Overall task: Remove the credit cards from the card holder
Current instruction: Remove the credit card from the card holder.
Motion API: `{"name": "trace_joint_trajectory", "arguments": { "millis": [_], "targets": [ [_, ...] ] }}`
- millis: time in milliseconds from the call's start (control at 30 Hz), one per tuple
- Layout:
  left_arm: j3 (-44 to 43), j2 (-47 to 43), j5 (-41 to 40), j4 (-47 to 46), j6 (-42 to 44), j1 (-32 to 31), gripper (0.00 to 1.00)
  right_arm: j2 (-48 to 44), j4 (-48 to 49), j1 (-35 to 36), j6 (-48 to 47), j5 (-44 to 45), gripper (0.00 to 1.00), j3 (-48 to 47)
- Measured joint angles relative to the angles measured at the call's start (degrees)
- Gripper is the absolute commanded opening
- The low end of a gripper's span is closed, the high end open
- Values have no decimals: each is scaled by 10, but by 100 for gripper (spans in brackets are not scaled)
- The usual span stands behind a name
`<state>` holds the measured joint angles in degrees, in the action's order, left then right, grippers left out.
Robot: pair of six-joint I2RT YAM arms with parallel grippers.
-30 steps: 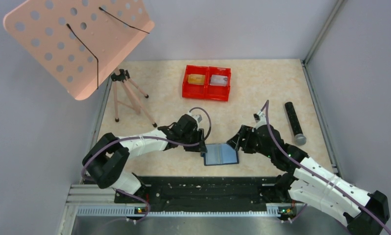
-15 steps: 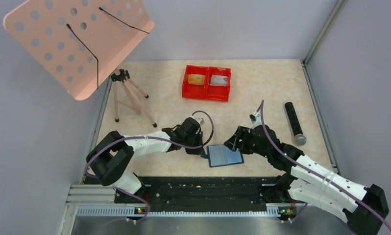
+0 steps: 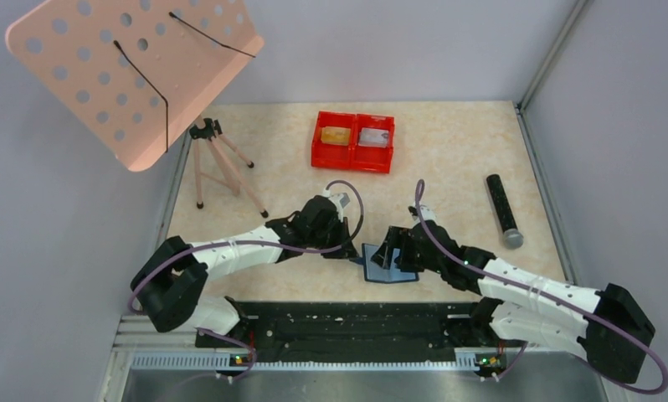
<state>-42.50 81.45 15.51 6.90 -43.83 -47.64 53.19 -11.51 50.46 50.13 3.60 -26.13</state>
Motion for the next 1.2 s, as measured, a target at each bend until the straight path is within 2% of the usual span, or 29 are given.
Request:
{"name": "trace_joint_trajectory", "arguments": {
  "millis": [433, 900, 1200],
  "targets": [
    [1, -16, 2, 0, -7, 0, 0, 73, 73, 1, 0, -10, 65, 25],
    [1, -16, 2, 0, -11, -2, 0, 92, 110, 2, 0, -18, 65, 29],
    [1, -24, 1, 0, -11, -5, 0, 112, 115, 5, 0, -21, 57, 29]
  ]
}}
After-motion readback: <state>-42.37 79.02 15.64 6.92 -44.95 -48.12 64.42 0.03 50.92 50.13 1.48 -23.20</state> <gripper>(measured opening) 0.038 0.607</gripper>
